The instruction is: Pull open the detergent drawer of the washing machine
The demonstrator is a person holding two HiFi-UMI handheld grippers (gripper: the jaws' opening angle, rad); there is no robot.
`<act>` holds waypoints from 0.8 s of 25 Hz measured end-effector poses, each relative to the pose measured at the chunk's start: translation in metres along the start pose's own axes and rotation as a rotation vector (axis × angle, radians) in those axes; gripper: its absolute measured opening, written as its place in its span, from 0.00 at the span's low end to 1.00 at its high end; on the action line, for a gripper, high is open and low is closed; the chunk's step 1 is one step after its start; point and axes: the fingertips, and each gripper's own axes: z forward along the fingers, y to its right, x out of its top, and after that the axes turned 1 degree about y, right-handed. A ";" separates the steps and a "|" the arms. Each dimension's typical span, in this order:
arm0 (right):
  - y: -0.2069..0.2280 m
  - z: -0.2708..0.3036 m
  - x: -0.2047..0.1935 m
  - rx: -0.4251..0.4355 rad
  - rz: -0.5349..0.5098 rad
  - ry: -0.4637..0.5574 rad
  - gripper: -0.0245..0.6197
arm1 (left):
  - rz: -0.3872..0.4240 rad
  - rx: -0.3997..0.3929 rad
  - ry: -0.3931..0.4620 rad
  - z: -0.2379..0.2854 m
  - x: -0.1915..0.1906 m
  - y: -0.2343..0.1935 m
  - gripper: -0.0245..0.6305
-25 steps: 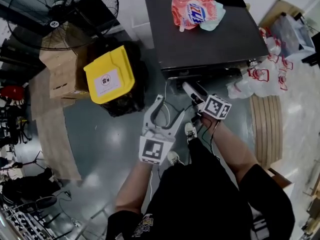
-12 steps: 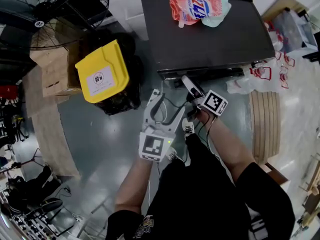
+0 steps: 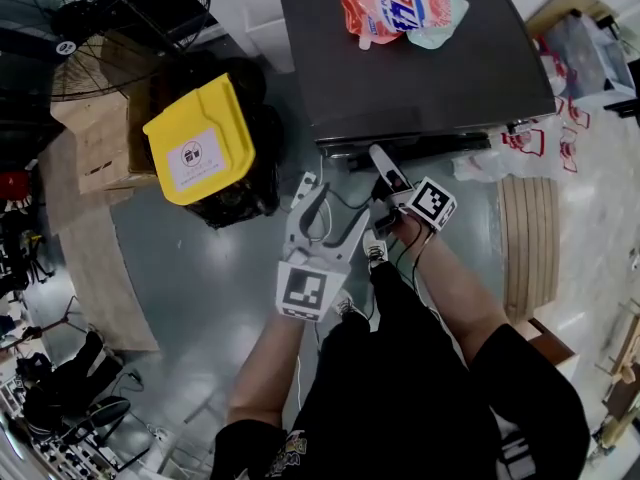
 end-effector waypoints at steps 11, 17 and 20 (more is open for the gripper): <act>-0.003 0.022 0.007 0.008 -0.003 0.024 0.78 | -0.004 -0.001 0.000 0.004 -0.008 -0.009 0.43; -0.010 0.026 0.011 0.066 -0.080 0.017 0.79 | -0.019 -0.009 -0.004 0.006 -0.011 -0.008 0.43; -0.022 0.030 0.014 0.151 -0.138 0.012 0.78 | -0.038 -0.016 -0.021 0.007 -0.009 -0.006 0.43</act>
